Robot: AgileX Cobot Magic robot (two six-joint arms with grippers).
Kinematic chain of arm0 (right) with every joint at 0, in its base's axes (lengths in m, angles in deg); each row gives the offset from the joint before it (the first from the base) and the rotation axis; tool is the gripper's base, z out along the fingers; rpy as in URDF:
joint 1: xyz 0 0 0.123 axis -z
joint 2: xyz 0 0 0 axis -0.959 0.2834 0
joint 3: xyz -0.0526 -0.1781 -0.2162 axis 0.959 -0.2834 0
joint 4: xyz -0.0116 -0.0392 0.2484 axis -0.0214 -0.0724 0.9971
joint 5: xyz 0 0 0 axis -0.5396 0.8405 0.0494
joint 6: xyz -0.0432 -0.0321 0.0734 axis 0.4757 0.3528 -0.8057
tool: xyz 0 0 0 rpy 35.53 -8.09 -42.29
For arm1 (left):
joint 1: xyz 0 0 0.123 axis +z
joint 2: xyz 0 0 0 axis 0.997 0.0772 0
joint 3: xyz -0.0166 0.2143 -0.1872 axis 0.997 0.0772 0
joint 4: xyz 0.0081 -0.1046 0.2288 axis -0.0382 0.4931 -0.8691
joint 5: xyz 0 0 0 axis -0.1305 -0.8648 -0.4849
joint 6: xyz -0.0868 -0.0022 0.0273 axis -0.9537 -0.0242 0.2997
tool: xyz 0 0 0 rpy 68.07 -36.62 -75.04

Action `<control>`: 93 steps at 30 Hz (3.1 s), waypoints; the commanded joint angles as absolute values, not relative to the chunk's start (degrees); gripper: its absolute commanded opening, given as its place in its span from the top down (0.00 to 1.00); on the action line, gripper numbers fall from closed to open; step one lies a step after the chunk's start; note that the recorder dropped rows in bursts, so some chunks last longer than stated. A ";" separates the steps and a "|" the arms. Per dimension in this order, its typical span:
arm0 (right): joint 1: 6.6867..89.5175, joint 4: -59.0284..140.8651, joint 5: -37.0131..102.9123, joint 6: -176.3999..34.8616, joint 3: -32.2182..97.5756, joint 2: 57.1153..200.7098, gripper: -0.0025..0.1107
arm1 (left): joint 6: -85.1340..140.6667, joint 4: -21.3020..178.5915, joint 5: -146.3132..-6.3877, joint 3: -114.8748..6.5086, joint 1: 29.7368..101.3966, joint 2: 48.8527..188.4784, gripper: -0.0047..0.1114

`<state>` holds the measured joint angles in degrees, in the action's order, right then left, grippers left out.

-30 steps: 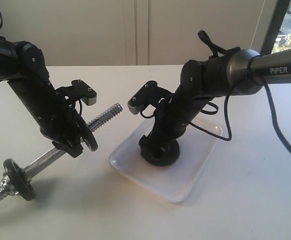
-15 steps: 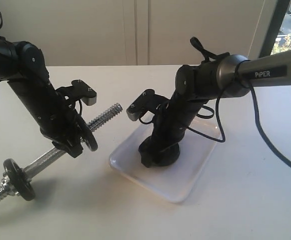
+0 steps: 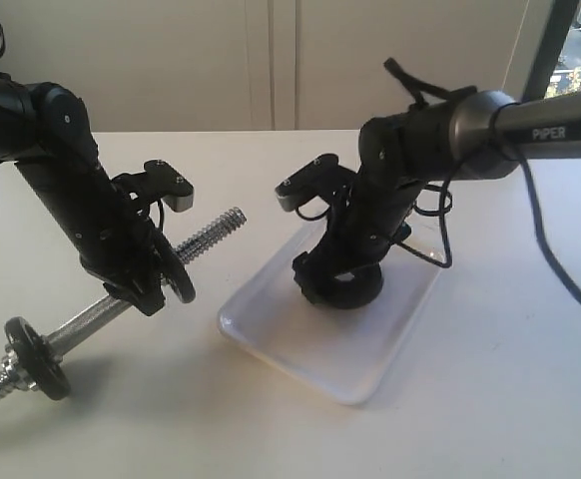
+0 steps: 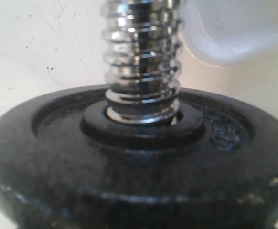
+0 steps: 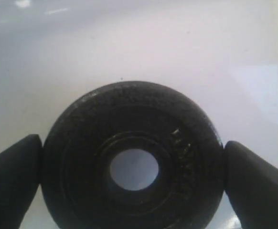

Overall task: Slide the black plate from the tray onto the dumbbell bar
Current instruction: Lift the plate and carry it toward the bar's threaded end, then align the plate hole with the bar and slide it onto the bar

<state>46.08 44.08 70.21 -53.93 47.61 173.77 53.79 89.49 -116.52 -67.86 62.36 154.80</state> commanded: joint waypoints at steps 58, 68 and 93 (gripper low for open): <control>60.85 122.75 102.91 -12.35 55.68 183.67 0.98 | 64.67 98.22 -120.71 -68.87 62.12 152.23 0.96; 60.10 124.95 102.91 -13.30 55.68 183.54 0.98 | 64.92 98.31 -120.60 -68.87 62.12 152.23 0.96; 57.75 126.65 102.91 -13.02 55.68 183.64 0.98 | 65.08 98.31 -120.61 -68.87 62.12 152.23 0.96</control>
<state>58.12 123.31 99.36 -13.23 55.15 184.68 65.00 94.23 -119.81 -67.86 62.36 154.80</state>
